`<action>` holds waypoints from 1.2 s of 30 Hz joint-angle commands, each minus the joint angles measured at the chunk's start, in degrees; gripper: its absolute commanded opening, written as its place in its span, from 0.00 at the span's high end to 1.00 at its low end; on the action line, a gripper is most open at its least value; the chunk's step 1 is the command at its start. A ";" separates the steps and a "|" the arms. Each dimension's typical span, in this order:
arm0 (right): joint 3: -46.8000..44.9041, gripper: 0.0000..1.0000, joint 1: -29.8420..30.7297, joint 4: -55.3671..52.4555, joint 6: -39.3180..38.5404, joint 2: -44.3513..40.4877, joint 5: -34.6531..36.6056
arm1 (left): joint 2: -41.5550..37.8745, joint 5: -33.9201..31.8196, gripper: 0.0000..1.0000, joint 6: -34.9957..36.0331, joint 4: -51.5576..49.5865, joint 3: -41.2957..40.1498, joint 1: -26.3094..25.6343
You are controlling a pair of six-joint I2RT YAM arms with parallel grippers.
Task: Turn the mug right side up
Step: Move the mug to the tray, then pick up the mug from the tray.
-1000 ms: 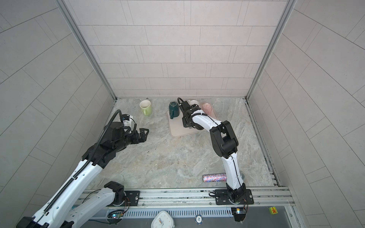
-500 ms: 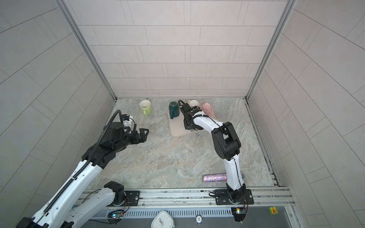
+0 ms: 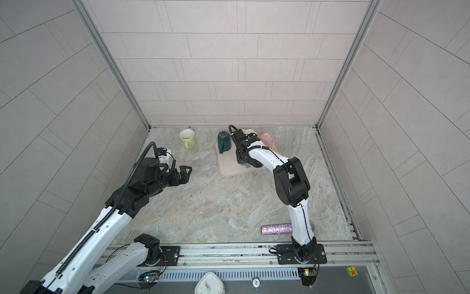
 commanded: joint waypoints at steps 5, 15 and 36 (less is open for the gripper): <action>2.10 0.74 -0.08 -3.03 -0.44 2.39 2.70 | -0.83 0.07 0.00 -0.36 0.72 -0.62 -0.19; 2.69 0.76 -0.08 -2.42 -0.01 4.32 2.48 | -0.50 0.33 0.00 -0.34 0.85 -0.62 -0.24; 0.65 1.00 -2.28 0.78 -2.74 1.94 -7.35 | 0.54 3.00 0.00 -2.49 4.28 -2.88 -0.79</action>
